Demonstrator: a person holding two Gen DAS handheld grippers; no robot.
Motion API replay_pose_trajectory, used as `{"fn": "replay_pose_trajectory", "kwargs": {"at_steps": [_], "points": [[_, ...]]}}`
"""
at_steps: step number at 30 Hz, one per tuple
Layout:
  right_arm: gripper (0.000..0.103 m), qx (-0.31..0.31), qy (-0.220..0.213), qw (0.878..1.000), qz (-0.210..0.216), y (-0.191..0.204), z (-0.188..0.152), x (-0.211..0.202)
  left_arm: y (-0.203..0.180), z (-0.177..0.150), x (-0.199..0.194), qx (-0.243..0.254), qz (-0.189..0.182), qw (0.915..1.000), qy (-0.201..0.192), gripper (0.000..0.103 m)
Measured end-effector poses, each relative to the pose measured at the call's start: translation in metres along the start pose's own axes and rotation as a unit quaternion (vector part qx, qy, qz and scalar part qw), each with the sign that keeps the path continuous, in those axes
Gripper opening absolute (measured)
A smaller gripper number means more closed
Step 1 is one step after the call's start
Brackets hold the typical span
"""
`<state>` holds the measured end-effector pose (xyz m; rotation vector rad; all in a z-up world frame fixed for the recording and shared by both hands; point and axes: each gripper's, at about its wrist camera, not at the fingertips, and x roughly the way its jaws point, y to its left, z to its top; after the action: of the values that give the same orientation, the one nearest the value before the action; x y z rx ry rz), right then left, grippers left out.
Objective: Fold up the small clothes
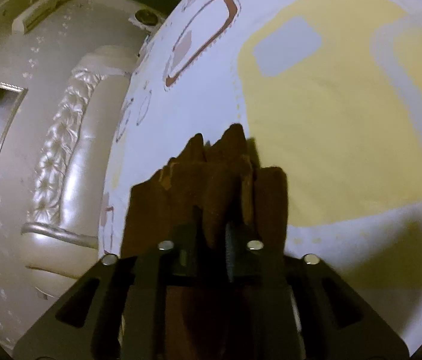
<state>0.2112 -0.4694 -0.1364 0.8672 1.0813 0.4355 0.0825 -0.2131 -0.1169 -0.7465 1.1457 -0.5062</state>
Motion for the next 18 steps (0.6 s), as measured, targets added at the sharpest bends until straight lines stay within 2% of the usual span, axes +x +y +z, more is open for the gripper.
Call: {"fn": "replay_pose_trajectory", "kwargs": {"at_steps": [1, 3, 5, 7, 11, 13, 16, 18], "points": [[0.034, 0.0, -0.008, 1.0, 0.004, 0.001, -0.004, -0.009, -0.001, -0.005, -0.008, 0.022, -0.003, 0.9997, -0.002, 0.026], [0.044, -0.003, -0.018, 1.0, 0.013, 0.004, -0.01, -0.022, -0.002, -0.014, -0.024, 0.052, -0.007, 0.9986, -0.007, 0.036], [0.05, -0.008, -0.026, 0.999, 0.018, 0.006, -0.025, -0.039, 0.003, -0.023, -0.048, 0.085, -0.007, 0.9963, -0.014, 0.04], [0.056, -0.004, -0.032, 0.999, 0.022, 0.003, -0.041, -0.053, 0.009, -0.023, -0.068, 0.097, 0.001, 0.9949, -0.027, 0.045], [0.06, 0.01, -0.019, 0.999, 0.03, -0.007, -0.083, -0.067, 0.033, -0.011, -0.101, 0.083, 0.006, 0.9951, -0.055, 0.053], [0.064, 0.019, -0.01, 0.999, 0.034, -0.012, -0.102, -0.07, 0.05, -0.002, -0.118, 0.072, 0.01, 0.9947, -0.072, 0.065], [0.066, 0.032, 0.004, 0.999, 0.041, -0.017, -0.127, -0.069, 0.074, 0.009, -0.131, 0.034, -0.013, 0.9963, -0.077, 0.072], [0.066, 0.04, 0.003, 0.998, 0.042, -0.019, -0.136, -0.067, 0.088, 0.017, -0.132, 0.008, -0.008, 0.9967, -0.08, 0.072]]}}
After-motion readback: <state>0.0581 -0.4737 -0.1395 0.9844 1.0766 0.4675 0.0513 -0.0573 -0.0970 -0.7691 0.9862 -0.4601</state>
